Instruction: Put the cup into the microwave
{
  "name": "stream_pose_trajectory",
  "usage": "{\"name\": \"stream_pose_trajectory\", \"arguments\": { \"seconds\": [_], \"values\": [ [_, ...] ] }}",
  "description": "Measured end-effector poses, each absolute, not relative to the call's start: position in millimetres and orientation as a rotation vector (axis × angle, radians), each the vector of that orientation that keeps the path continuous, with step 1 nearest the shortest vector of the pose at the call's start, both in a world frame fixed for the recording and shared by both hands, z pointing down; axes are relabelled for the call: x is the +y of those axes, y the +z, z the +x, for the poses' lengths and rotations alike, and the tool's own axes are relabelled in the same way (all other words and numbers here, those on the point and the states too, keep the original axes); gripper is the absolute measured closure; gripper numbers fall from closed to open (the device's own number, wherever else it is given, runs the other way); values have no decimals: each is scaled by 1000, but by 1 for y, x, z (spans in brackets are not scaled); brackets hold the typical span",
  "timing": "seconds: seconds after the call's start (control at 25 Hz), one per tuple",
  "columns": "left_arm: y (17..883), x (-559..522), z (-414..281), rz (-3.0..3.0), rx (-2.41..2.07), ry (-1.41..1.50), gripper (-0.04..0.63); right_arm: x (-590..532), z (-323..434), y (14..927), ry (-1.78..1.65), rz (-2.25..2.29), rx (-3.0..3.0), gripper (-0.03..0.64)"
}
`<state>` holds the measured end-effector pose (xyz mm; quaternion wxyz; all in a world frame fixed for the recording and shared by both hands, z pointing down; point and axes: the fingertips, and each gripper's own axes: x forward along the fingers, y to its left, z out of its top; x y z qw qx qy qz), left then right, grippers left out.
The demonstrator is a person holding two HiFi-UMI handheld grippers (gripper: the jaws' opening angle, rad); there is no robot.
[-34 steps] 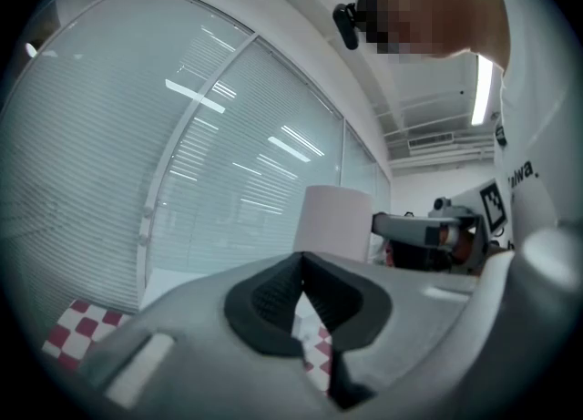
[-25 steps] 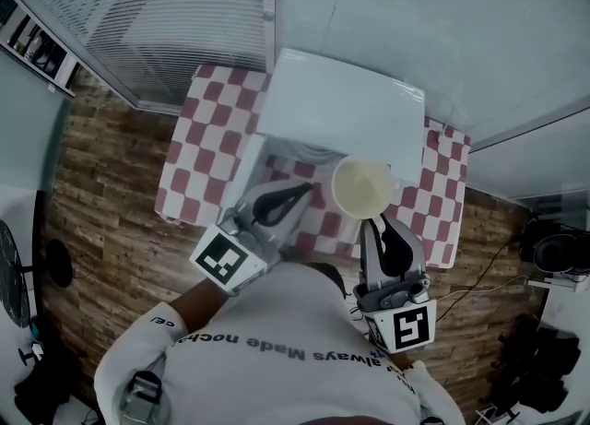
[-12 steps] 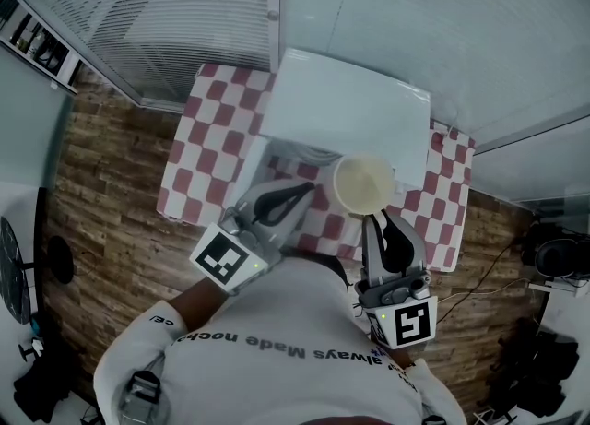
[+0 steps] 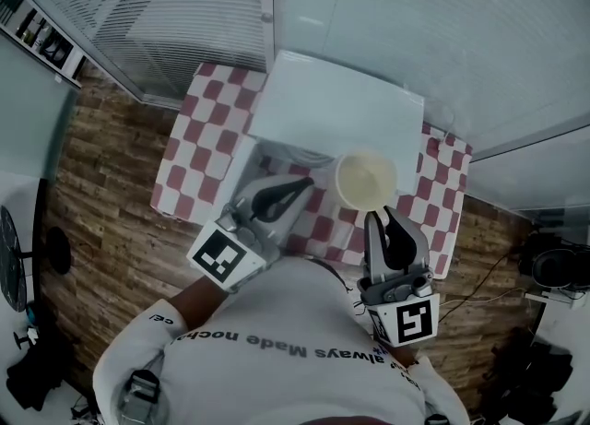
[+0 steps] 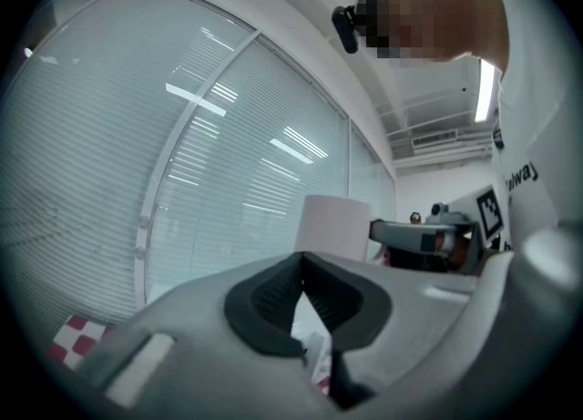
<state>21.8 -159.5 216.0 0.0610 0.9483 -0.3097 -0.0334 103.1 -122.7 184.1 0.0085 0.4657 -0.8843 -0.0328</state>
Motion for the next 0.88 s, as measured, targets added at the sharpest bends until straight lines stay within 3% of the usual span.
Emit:
{"name": "stream_pose_trajectory", "arguments": {
  "seconds": [0.88],
  "values": [
    [278,-159,31,2732,-985,-45,591,-119,113,248,72,1345,-2774,578]
  ]
}}
